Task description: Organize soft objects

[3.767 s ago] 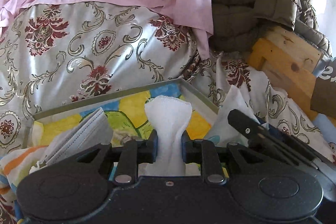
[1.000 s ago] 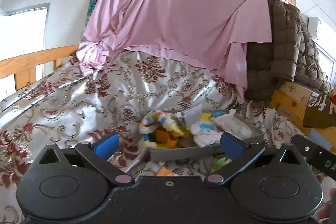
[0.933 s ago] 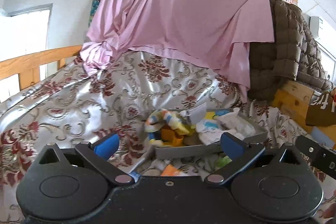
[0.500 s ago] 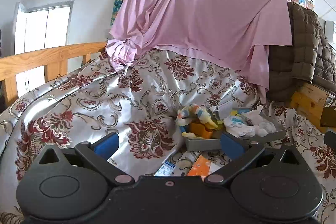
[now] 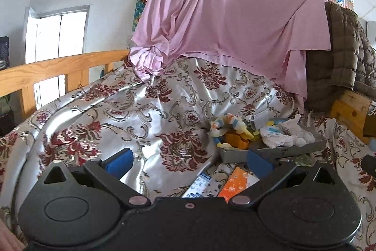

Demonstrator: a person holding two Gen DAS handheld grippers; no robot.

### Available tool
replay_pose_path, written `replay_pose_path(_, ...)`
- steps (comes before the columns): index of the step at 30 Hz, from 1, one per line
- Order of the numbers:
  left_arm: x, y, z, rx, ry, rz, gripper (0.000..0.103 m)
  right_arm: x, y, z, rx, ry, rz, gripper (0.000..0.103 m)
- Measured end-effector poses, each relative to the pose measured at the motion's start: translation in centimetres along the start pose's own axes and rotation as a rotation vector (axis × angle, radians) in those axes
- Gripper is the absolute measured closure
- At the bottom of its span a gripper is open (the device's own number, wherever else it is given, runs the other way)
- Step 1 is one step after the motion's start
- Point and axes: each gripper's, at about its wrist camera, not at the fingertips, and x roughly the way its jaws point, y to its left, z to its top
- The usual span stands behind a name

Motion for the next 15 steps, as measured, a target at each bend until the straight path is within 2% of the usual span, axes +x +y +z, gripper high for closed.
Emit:
replay_pose_path(8, -1.4, 1.4, -0.4, -0.013, 0.021, 0.025, 0.001, -2.0, 0.5, -0.7, 0.003, 0.02, 0.018, 0.0)
replay_pose_path(15, -2.3, 3.0, -1.1, 0.002, 0.027, 0.085, 0.001, -2.4, 1.0, -0.9, -0.016, 0.039, 0.035, 0.0)
